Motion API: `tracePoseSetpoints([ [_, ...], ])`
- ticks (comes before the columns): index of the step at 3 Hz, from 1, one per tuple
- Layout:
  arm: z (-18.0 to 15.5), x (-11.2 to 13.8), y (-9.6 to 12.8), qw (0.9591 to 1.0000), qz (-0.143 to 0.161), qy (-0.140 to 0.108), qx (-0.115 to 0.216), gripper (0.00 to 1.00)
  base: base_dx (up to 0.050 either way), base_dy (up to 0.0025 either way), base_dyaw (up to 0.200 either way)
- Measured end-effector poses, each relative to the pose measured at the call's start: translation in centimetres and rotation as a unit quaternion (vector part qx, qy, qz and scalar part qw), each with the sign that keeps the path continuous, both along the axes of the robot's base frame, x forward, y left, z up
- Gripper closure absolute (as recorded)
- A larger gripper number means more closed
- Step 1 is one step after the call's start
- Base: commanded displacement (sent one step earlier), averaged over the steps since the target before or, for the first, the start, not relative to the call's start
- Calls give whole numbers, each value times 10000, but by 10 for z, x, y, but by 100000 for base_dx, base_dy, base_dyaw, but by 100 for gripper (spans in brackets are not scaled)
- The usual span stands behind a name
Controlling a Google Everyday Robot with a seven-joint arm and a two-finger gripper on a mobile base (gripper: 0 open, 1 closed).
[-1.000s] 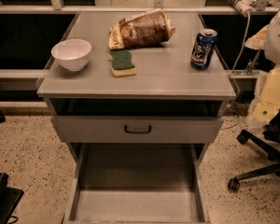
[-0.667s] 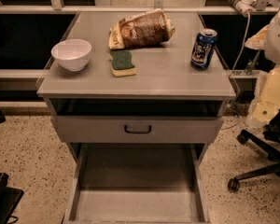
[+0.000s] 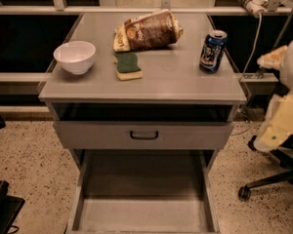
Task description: Close middle drawer
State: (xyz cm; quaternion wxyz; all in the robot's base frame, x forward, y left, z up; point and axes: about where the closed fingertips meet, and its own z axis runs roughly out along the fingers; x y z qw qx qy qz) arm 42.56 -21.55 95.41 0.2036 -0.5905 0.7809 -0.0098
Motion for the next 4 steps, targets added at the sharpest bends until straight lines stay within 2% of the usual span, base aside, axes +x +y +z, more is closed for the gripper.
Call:
tracePoseSetpoints([
  [1, 6, 1, 1, 10000, -2, -54, -43, 0, -4951, 4, -27],
  [2, 6, 1, 1, 10000, -2, -54, -43, 0, 0, 0, 0],
  [3, -29, 2, 8, 9994, -82, 30, 335, 0, 0, 0, 0],
  [4, -137, -3, 29, 9872, -250, 605, 1457, 0, 0, 0, 0],
])
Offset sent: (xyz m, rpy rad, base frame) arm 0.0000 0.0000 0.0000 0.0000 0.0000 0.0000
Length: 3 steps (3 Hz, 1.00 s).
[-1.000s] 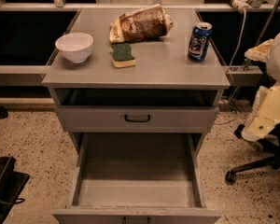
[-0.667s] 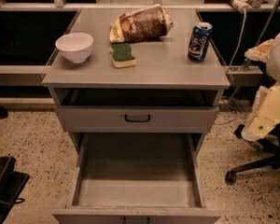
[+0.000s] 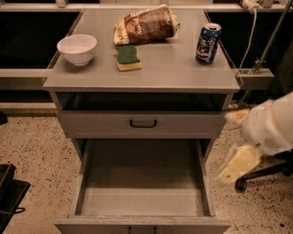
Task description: Close middle drawer
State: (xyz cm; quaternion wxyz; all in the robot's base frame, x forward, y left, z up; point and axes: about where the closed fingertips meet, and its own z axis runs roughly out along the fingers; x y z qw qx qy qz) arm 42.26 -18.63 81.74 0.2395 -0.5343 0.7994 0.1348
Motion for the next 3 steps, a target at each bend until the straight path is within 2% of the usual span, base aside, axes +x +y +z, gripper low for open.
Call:
tracePoseSetpoints([
  [1, -118, -3, 36, 9922, -277, 765, 941, 0, 0, 0, 0],
  [2, -199, 10, 64, 9802, -534, 1203, 1479, 0, 0, 0, 0],
  [3, -218, 9, 66, 9767, -576, 1347, 1569, 0, 0, 0, 0],
])
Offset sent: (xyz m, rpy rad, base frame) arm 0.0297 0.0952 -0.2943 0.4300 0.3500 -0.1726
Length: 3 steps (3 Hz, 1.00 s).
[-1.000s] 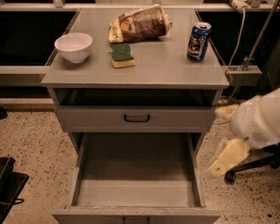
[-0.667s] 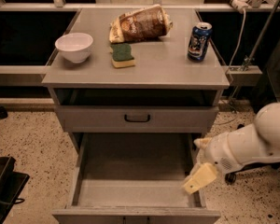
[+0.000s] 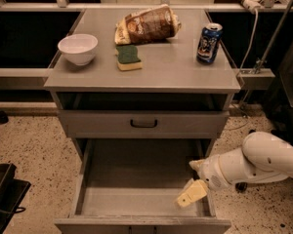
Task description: Close middle drawer
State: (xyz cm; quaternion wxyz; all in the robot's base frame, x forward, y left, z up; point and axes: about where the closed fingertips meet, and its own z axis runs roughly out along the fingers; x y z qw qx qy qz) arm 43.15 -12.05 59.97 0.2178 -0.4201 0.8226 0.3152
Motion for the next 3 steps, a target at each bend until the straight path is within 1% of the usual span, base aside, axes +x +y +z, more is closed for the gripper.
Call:
tracePoseSetpoints([
  [1, 4, 0, 0, 10000, 12, -27, -20, 0, 0, 0, 0],
  [2, 4, 0, 0, 10000, 12, -27, -20, 18, 0, 0, 0],
  [3, 4, 0, 0, 10000, 13, -26, -20, 42, 0, 0, 0],
])
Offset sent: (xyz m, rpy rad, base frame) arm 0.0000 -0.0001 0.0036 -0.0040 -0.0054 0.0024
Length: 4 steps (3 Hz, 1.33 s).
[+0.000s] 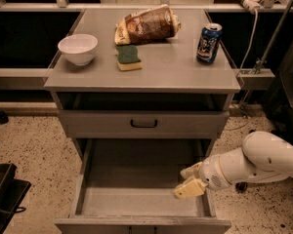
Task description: Close middle drawer
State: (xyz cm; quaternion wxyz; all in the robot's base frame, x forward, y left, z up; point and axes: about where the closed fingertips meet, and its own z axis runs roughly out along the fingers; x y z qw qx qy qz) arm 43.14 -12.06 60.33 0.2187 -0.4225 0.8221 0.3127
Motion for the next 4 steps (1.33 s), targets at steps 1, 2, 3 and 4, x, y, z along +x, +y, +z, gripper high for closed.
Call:
tracePoseSetpoints([
  [1, 0, 0, 0, 10000, 0, 0, 0, 65, 0, 0, 0],
  [2, -6, -8, 2, 9997, -164, -151, 81, 88, 0, 0, 0],
  [3, -20, -32, -7, 9973, -706, -175, 70, 100, 0, 0, 0],
  [4, -50, -52, -18, 9922, -1239, -39, 156, 100, 0, 0, 0],
])
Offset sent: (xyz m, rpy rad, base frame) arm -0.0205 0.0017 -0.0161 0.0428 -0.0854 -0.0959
